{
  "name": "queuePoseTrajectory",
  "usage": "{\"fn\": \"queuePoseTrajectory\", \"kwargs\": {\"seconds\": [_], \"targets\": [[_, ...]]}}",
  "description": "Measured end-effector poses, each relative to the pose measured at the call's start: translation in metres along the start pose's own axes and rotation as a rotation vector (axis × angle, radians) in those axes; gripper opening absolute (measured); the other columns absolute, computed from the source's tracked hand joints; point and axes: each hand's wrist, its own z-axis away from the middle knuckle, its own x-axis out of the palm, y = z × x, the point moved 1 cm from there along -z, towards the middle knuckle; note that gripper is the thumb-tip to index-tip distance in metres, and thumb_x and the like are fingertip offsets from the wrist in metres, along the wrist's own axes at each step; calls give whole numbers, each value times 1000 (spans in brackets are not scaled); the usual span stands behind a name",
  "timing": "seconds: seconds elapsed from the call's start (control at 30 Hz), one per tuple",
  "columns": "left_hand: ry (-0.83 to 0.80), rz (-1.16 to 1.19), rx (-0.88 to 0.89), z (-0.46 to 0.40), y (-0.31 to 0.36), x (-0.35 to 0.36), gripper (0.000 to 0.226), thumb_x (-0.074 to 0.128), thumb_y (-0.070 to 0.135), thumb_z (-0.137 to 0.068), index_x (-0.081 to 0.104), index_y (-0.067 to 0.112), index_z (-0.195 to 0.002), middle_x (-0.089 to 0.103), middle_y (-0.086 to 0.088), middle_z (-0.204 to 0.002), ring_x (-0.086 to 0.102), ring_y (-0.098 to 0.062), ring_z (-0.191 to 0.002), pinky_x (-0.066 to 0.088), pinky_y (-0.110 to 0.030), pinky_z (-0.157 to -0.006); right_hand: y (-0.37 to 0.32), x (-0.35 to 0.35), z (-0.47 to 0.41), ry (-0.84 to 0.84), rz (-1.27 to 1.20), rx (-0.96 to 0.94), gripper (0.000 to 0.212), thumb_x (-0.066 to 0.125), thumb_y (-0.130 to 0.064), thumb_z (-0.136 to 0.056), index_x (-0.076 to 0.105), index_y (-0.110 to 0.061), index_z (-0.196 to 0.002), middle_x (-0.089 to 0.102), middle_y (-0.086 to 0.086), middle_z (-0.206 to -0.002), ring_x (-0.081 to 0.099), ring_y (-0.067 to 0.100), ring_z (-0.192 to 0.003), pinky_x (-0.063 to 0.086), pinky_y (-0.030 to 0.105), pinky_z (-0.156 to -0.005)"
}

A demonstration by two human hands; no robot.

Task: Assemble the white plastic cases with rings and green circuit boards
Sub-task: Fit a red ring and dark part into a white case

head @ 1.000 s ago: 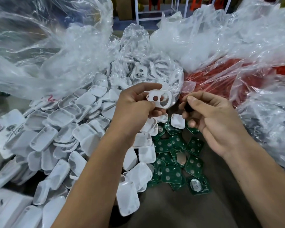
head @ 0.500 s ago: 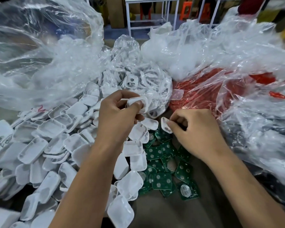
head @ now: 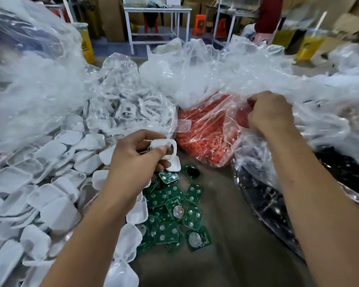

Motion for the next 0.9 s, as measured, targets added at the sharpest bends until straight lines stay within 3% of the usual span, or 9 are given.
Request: {"fn": "queuePoseTrajectory", "kwargs": {"seconds": [0.07,0.23,0.3,0.43,0.53,0.77,0.9], "targets": [[-37,-5,-9,1,-2,6,19,70,3,-94,75,21,-95,79,-1,-87,73,-19,-64,53,-25,-59,-7,9,0,33,-15,-76,27,67,-19,-95,74,-14,-121,73,19,-117,68,41,-109,56,43,-93],[-49,20,-40,1,-4,10,24,69,-1,-92,76,23,-92,79,-1,-89,74,-18,-64,53,-21,-60,-20,15,6,181,-166,-125,17,82,-19,-88,78,-5,-97,76,21,-95,73,38,-90,47,31,-72],[-47,35,-37,0,-3,8,24,69,-3,-92,76,20,-95,79,-3,-89,74,-18,-65,53,-21,-60,-20,10,11,219,-222,-120,15,84,-15,-86,80,-5,-97,77,21,-96,74,36,-90,49,29,-74],[-35,58,-35,-1,-2,3,28,67,-8,-91,76,18,-98,79,-7,-90,73,-19,-66,54,-21,-61,-14,-4,14,238,-292,-109,17,77,-9,-90,81,-10,-107,78,17,-106,74,32,-100,56,34,-97],[-31,122,-63,-2,-1,1,29,66,-11,-90,75,15,-99,78,-9,-93,73,-19,-67,54,-22,-61,-12,-12,16,270,-321,-154,18,70,-7,-92,83,-15,-103,79,14,-103,74,30,-98,57,34,-98],[-70,-13,-44,-4,-4,-8,43,93,7,-70,73,17,-107,78,-2,-99,74,-19,-93,62,-35,-84,-9,-9,22,180,-333,-112,18,73,-6,-91,80,-8,-107,77,20,-102,73,35,-100,59,42,-98],[-22,-24,-75,-7,-2,-12,32,82,38,-85,74,11,-100,74,-3,-79,62,-12,-62,51,-25,-62,-8,-14,25,237,-354,-142,18,75,-10,-88,82,-10,-104,78,17,-97,75,33,-93,60,43,-96]]}}
